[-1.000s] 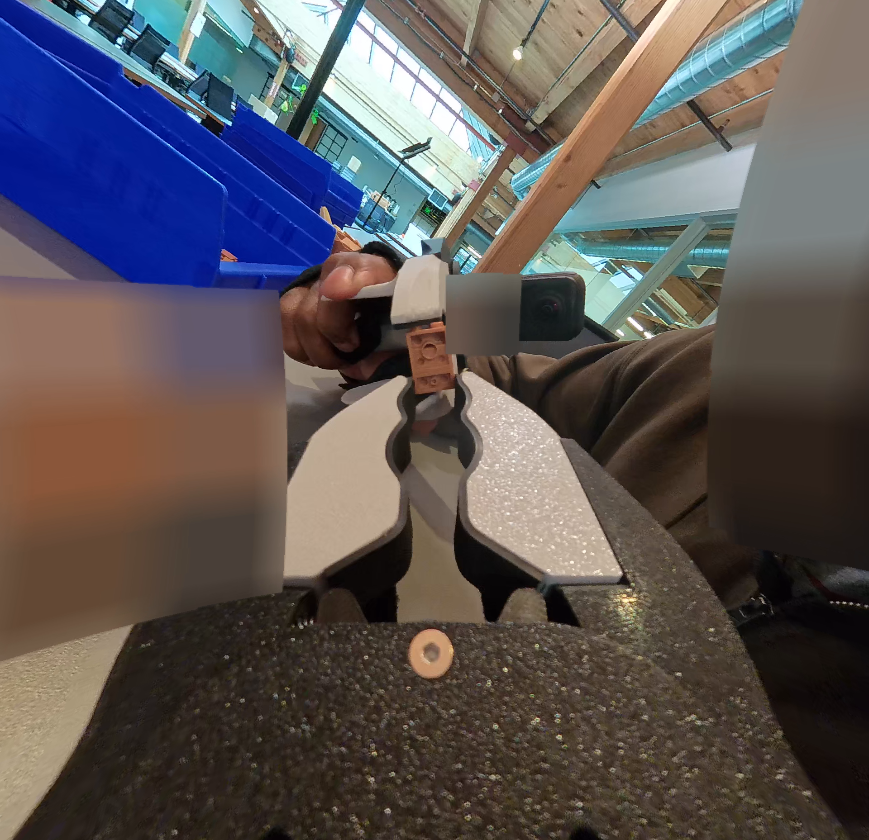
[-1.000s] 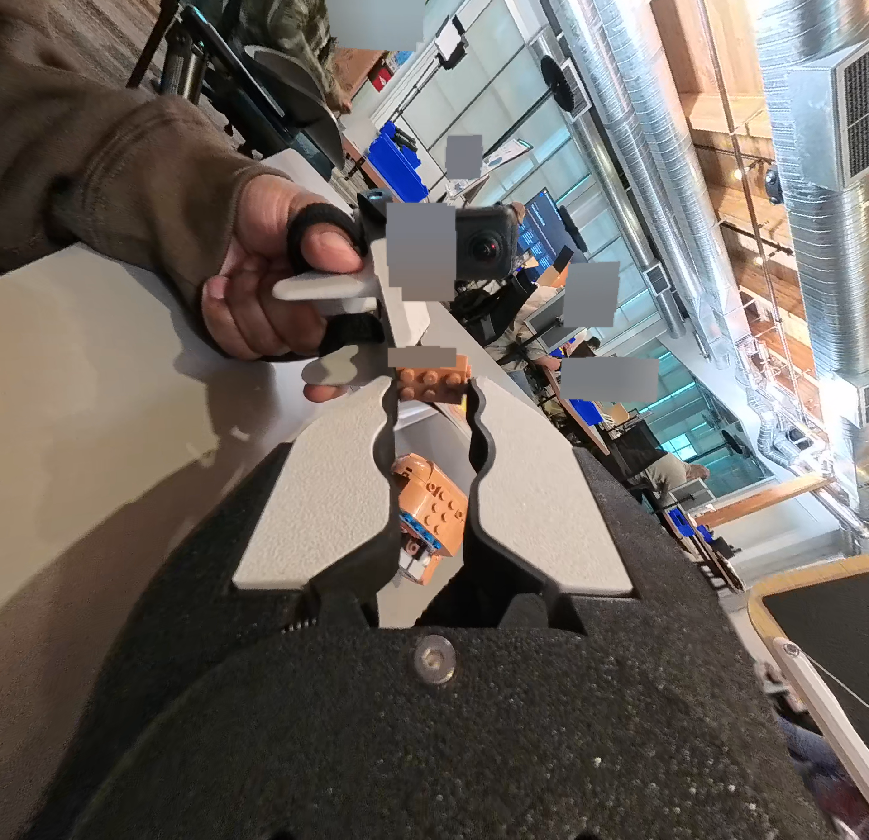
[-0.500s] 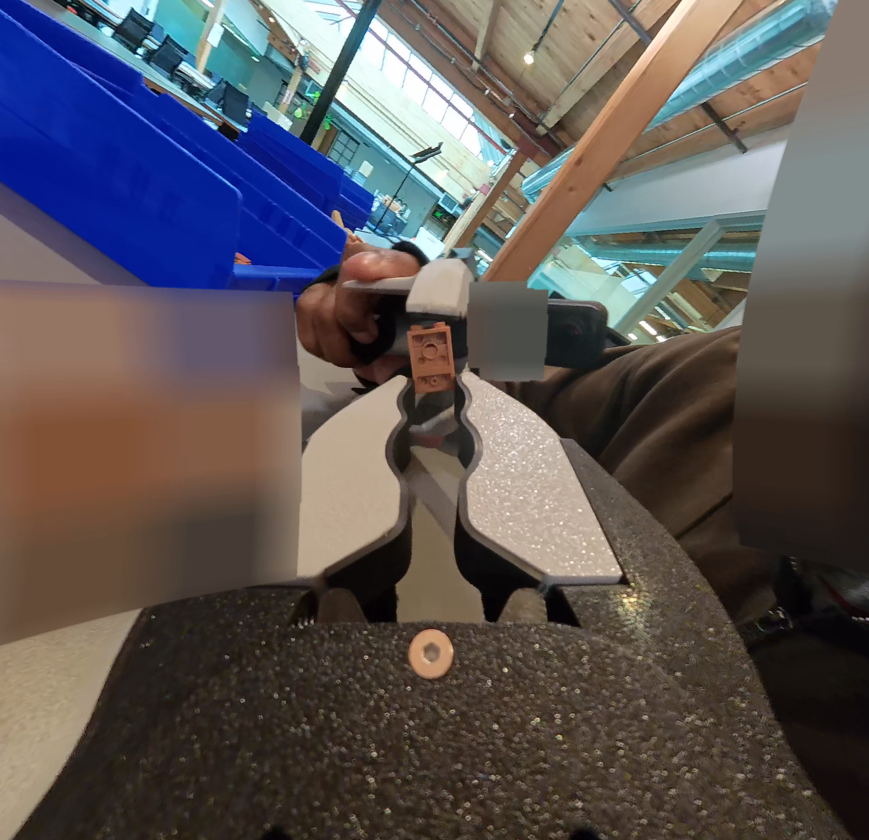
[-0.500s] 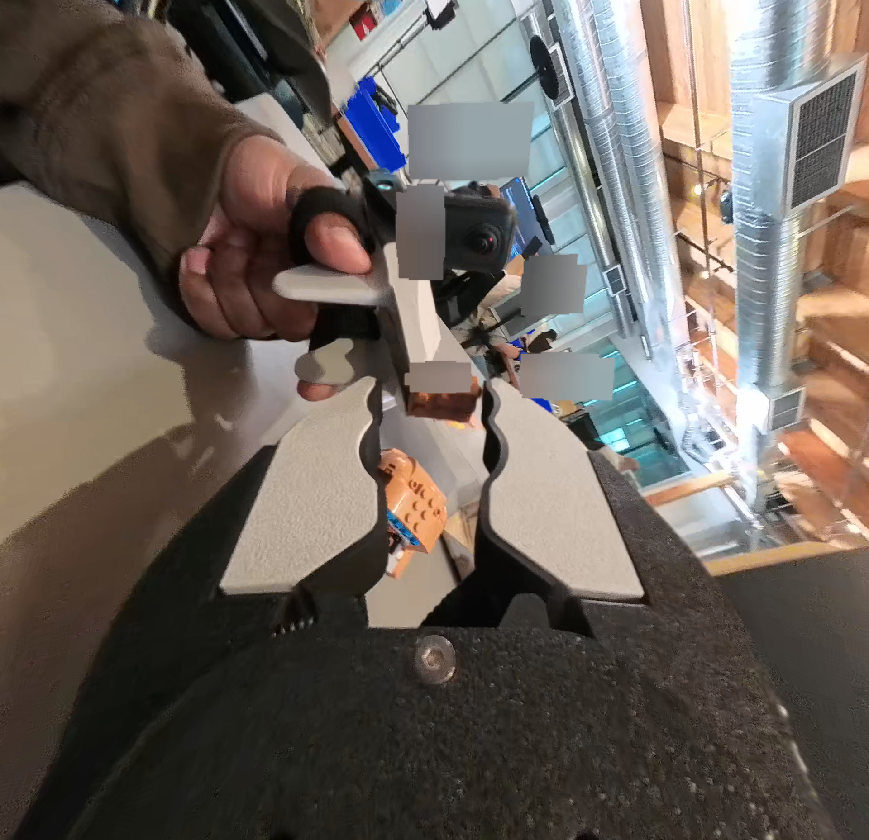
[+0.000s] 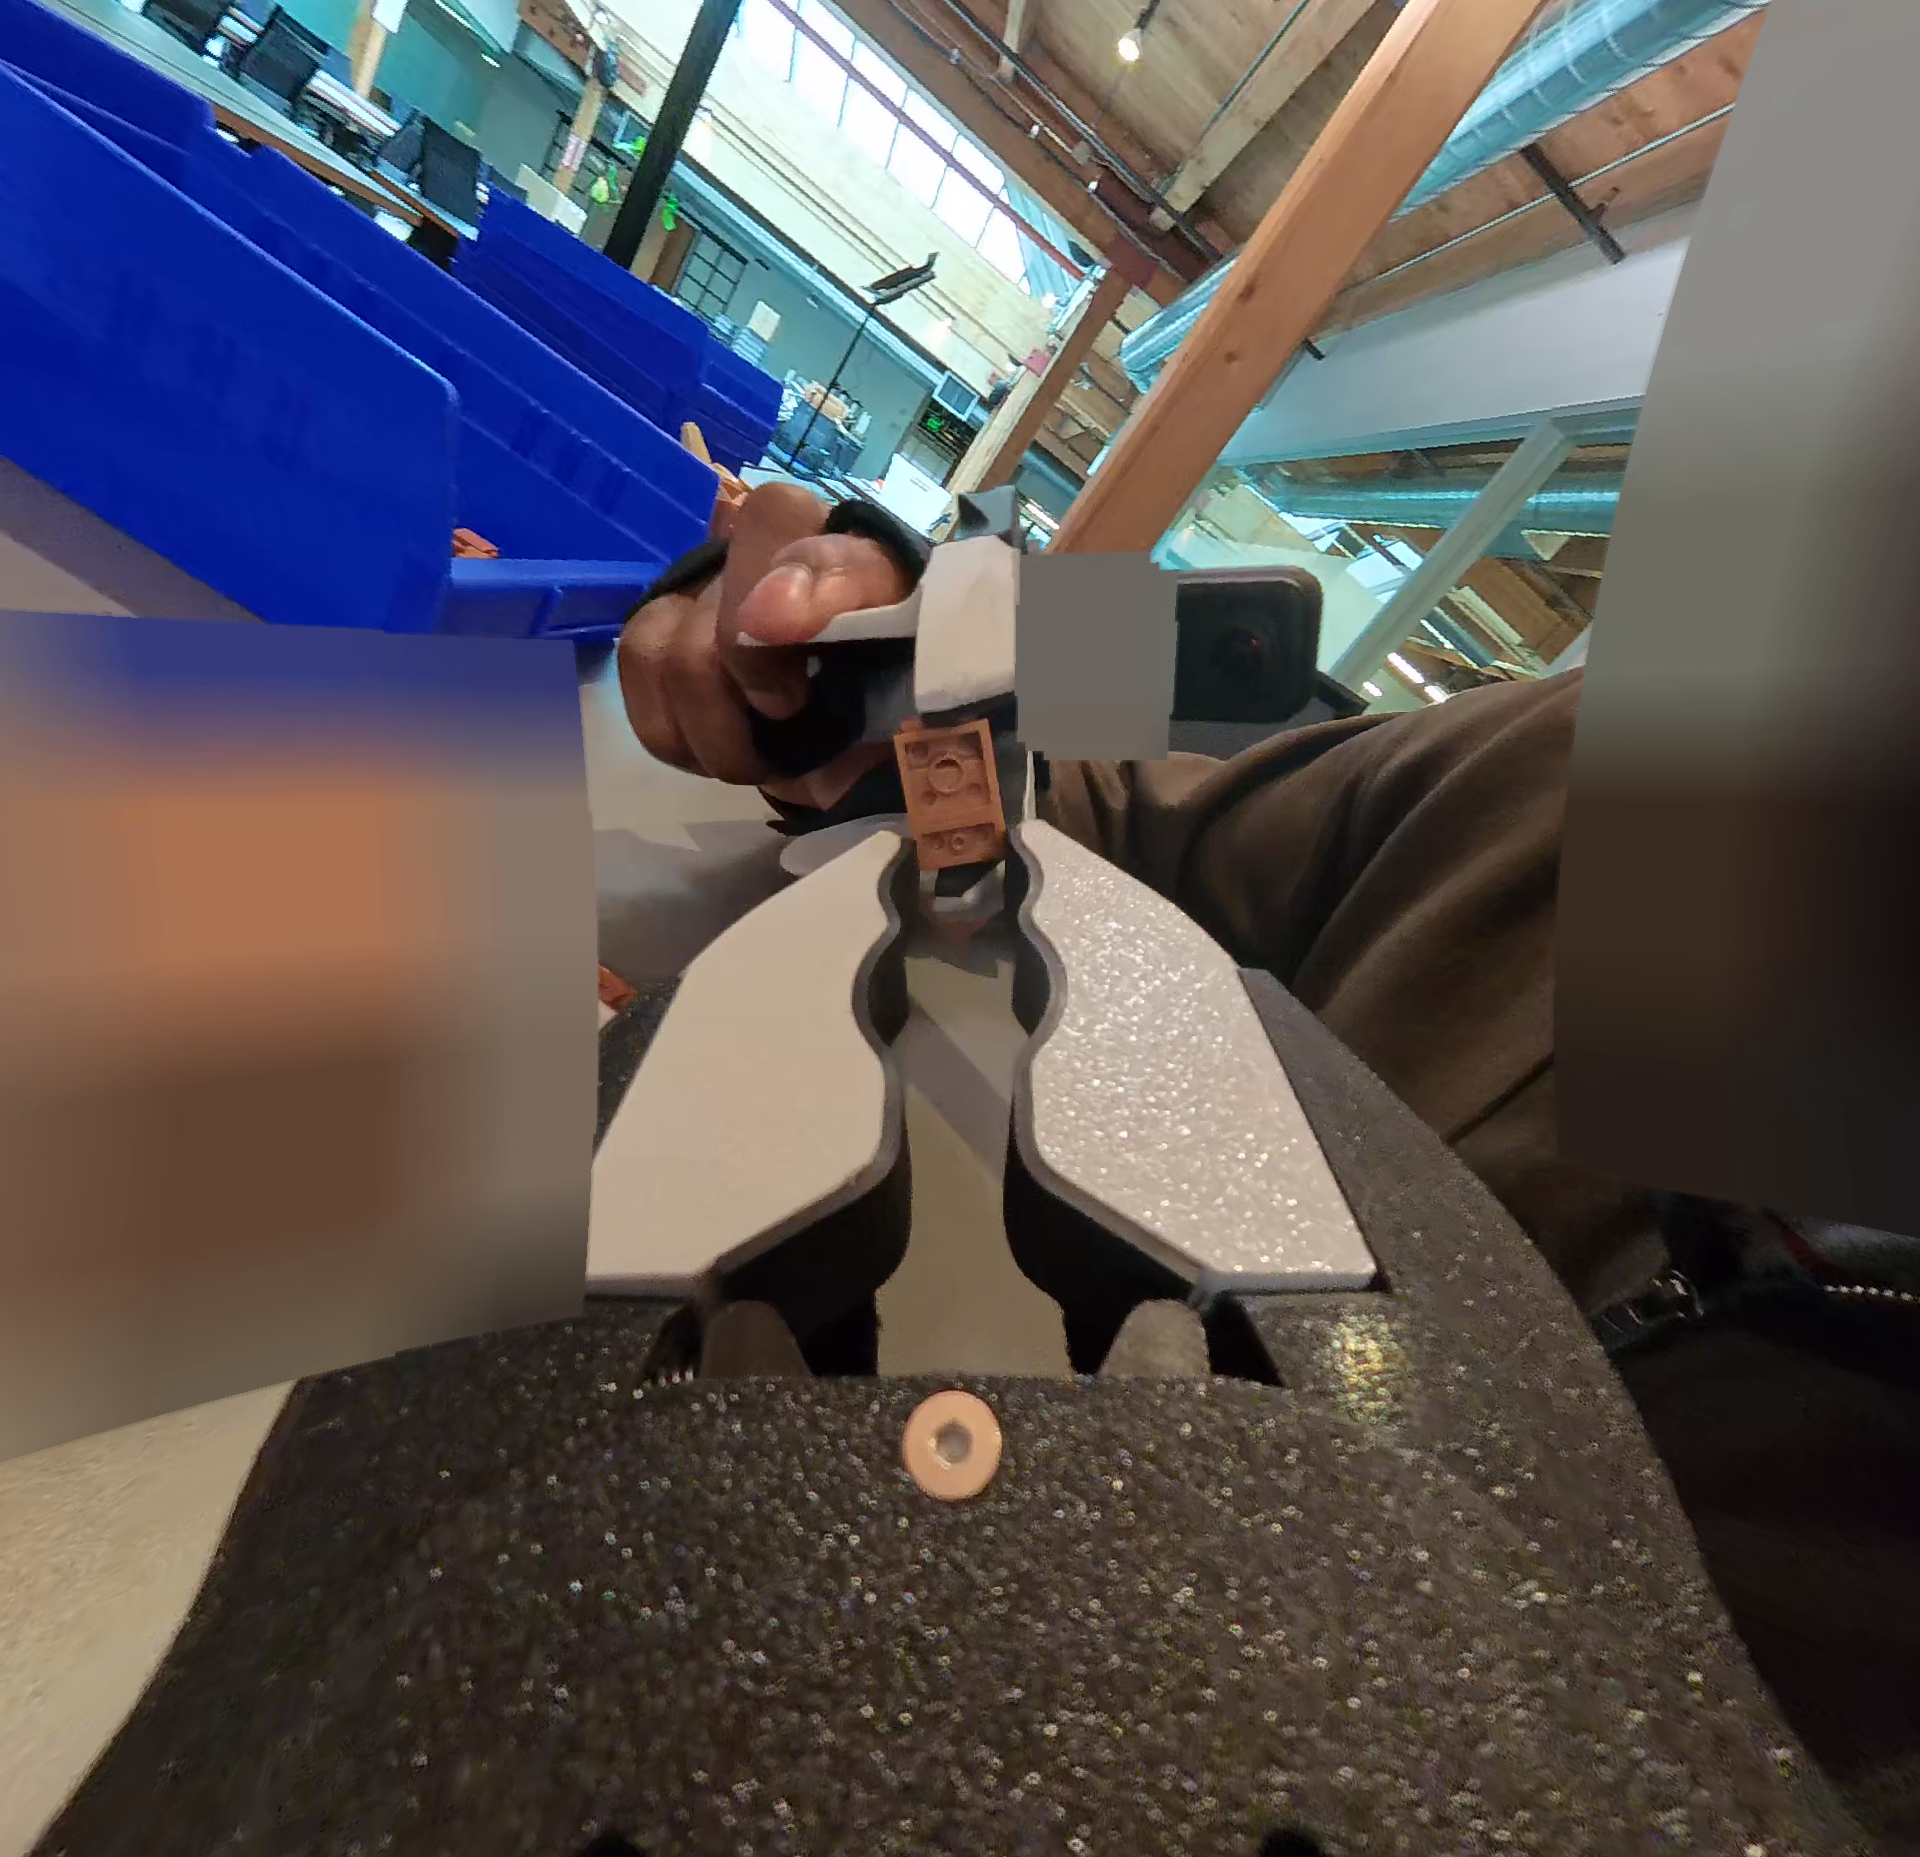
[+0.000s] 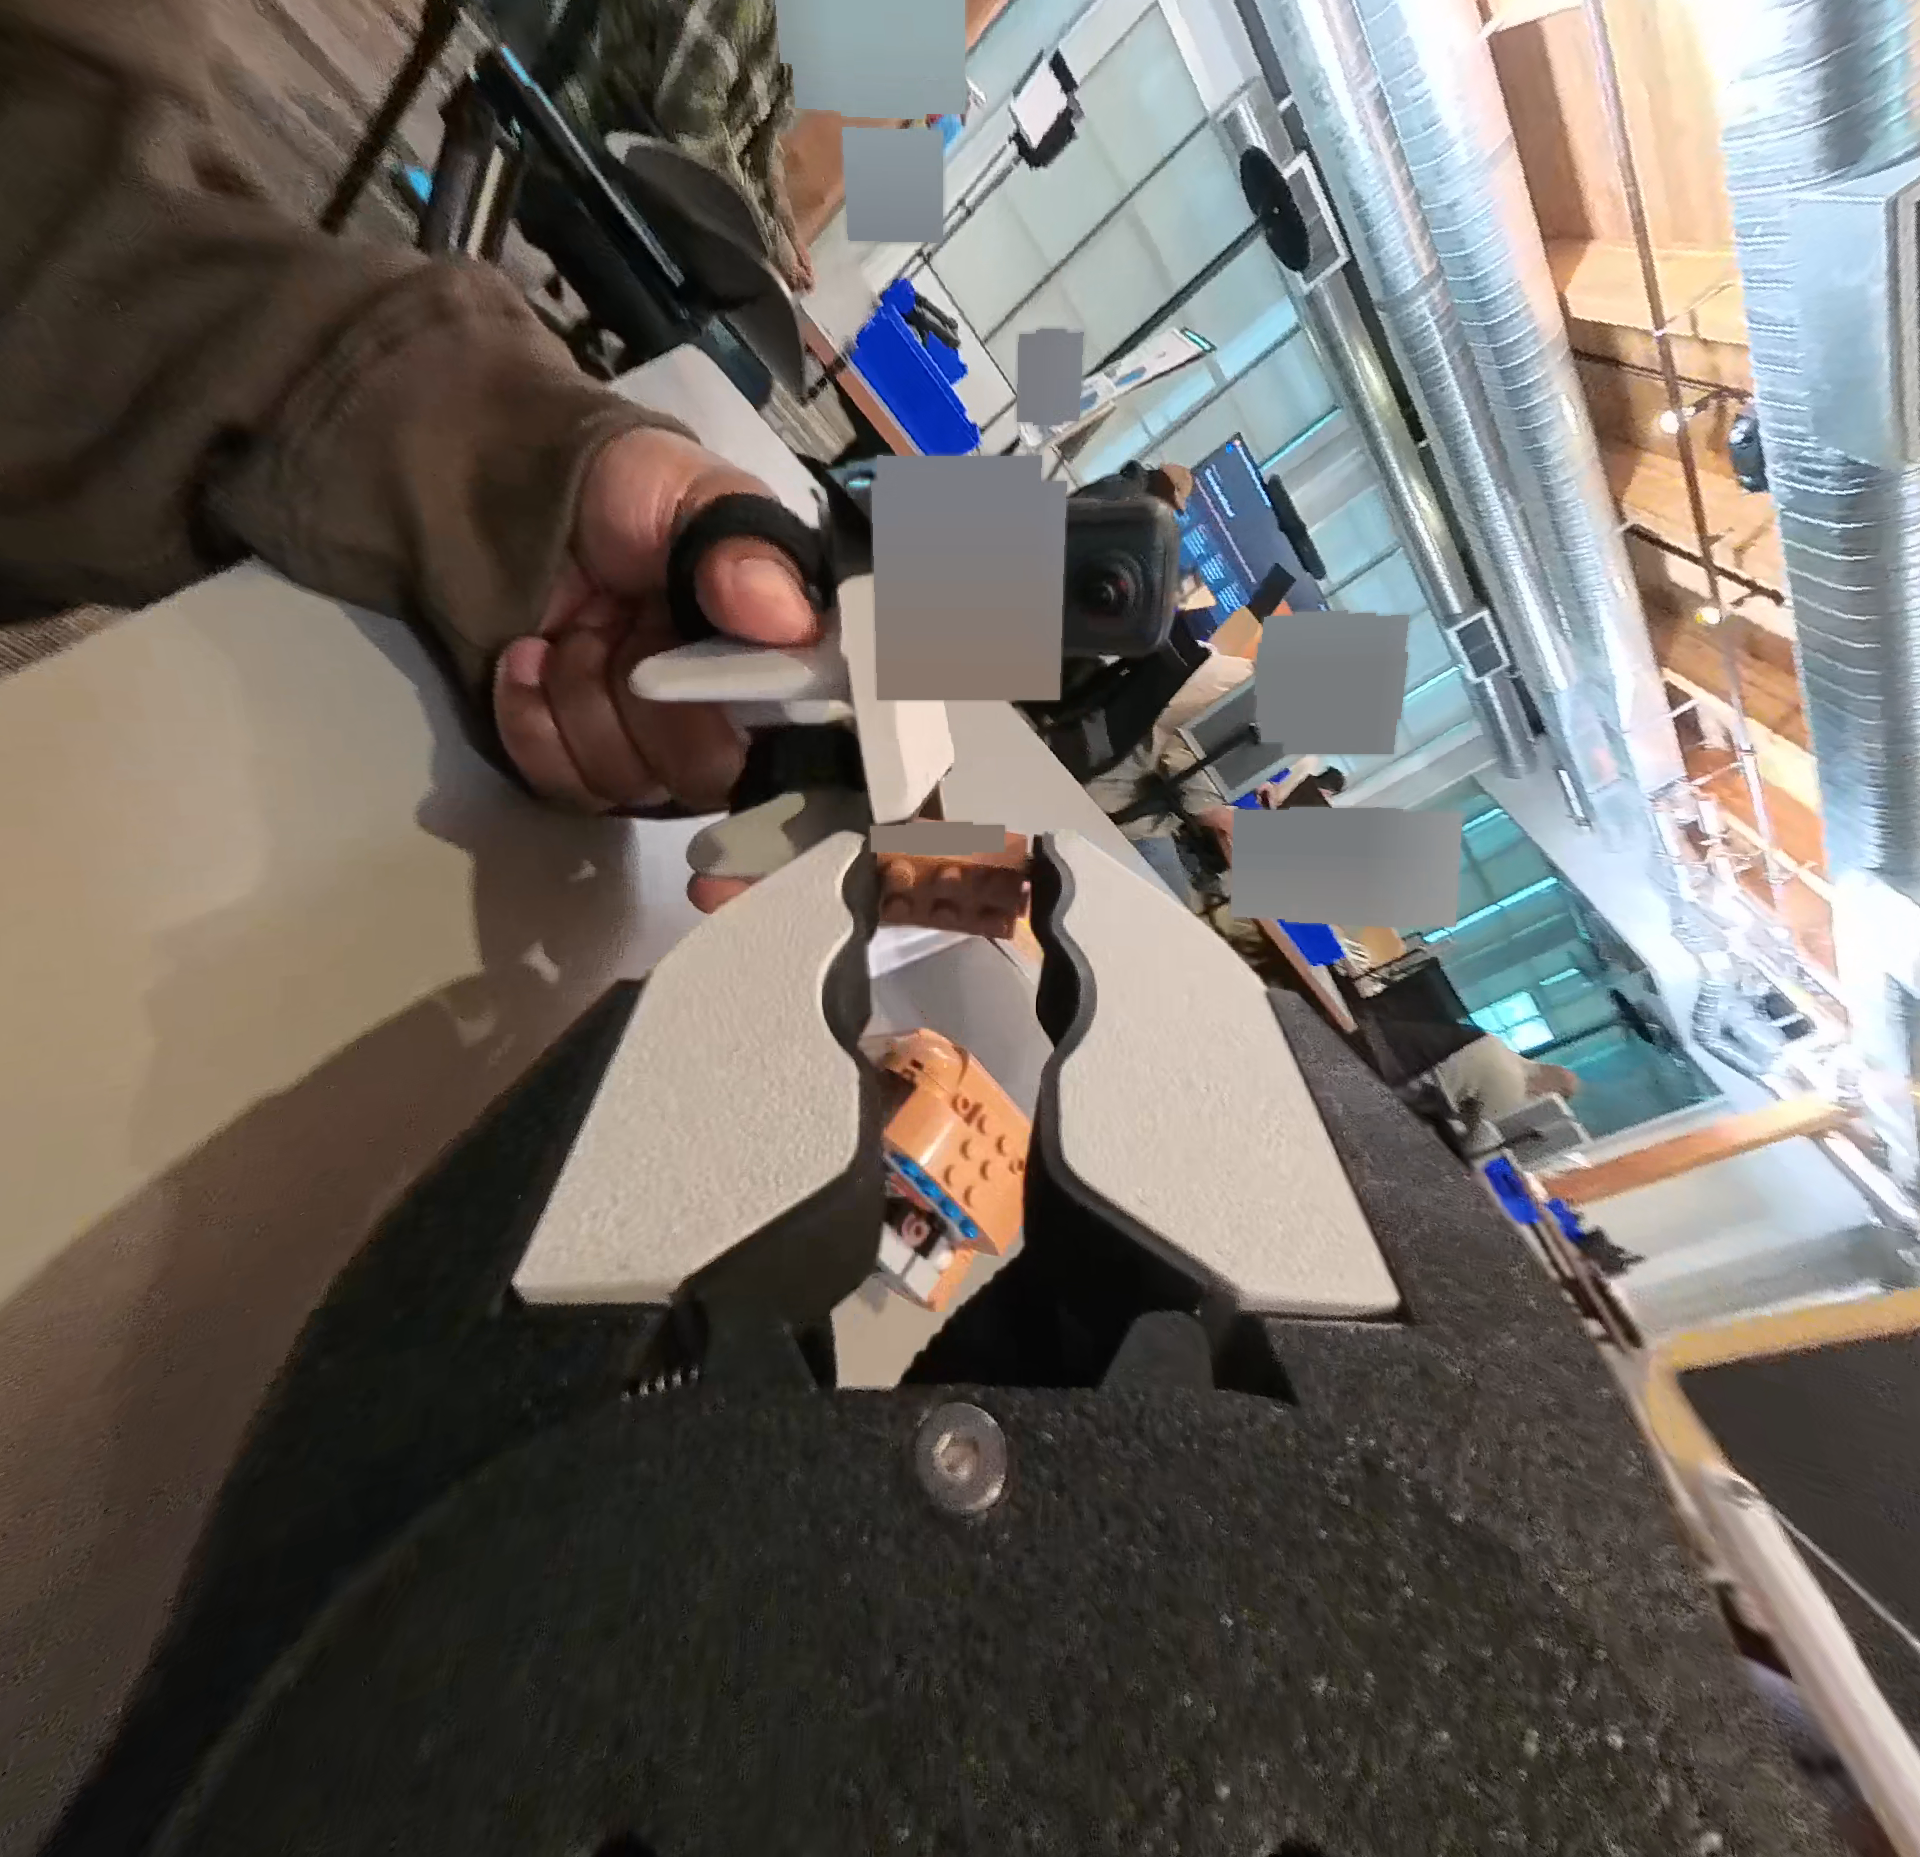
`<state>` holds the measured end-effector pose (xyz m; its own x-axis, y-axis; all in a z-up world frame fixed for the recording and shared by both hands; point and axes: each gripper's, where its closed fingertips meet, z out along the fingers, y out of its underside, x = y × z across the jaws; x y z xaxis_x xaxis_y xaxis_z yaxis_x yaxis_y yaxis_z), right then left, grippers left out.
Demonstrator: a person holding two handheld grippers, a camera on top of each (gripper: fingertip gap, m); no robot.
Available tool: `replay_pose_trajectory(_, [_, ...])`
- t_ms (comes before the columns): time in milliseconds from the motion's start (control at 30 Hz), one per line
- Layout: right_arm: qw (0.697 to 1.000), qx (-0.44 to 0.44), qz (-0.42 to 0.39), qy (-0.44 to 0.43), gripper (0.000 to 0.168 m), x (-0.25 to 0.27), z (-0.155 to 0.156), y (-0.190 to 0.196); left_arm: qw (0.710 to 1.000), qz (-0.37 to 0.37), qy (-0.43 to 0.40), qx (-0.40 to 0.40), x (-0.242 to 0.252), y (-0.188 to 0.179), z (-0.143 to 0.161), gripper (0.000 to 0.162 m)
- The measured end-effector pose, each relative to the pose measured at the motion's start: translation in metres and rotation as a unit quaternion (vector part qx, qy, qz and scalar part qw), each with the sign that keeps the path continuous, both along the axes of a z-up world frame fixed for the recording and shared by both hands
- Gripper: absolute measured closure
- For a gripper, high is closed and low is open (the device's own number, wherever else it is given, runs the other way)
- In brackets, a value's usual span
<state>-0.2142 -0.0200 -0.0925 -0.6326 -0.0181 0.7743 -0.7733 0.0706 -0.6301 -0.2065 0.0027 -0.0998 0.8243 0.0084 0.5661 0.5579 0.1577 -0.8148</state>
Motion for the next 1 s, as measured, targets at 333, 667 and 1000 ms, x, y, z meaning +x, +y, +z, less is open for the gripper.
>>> replay_pose_trajectory(333, [0.998,0.002,0.040,-0.048,0.141,0.008,0.002,0.002,0.999,-0.034,-0.013,0.015,0.008,0.001,0.003,0.147])
replay_pose_trajectory(667, [0.998,0.019,0.046,-0.027,0.141,0.011,0.000,0.004,0.998,-0.048,-0.028,0.012,0.010,0.002,0.001,0.147])
replay_pose_trajectory(1000, [1.000,-0.019,0.003,-0.018,0.141,-0.015,0.016,0.024,0.999,0.014,-0.037,0.027,-0.009,-0.027,0.003,0.146])
